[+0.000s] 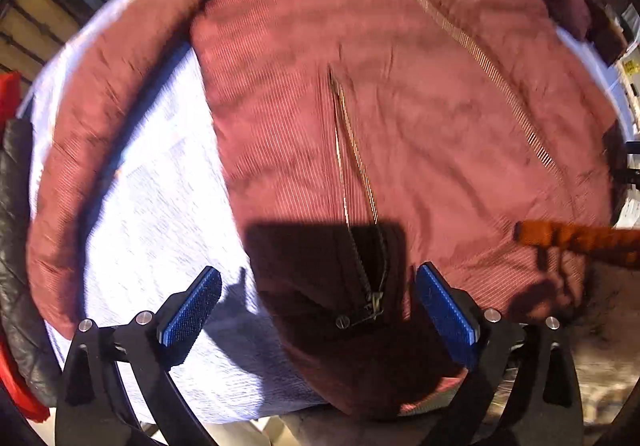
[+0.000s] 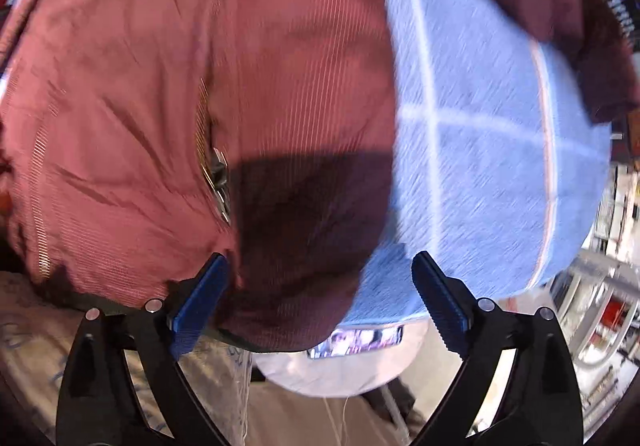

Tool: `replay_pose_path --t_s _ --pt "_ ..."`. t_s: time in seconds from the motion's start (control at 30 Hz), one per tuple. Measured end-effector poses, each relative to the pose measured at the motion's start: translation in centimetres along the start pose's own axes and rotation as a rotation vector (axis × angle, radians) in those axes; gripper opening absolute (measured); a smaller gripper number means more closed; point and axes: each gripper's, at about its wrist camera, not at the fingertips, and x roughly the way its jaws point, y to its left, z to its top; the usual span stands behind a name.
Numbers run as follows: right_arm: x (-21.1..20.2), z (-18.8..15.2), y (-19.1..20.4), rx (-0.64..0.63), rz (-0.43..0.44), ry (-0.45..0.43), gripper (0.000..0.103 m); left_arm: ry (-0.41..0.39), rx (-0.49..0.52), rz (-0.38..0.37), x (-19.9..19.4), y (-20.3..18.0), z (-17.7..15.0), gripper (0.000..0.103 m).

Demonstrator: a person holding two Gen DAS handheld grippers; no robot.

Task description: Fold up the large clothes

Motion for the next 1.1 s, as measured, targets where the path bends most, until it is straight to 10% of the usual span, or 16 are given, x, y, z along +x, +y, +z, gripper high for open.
replay_pose_path --t_s 0.37,0.63,0.97,1.1 --pt "-2.9 5.4 -13.2 0.634 0.321 -0.185 0.093 -0.097 0.025 -0.044 -2.1 -3.5 5.8 0.096" --pt "-1.8 1.1 -33.2 1.381 0.688 -0.427 0.093 -0.085 0.046 -0.048 -2.4 -6.5 6.1 0.096" --pt "3.0 5.1 -39.5 1.765 0.995 -0.375 0.092 -0.095 0.040 0.006 -3.8 -6.6 7.7 0.096" --pt "3.4 5.8 -40.6 1.768 0.900 -0.401 0.053 -0.083 0.042 -0.002 -3.8 -7.2 7.4 0.096"
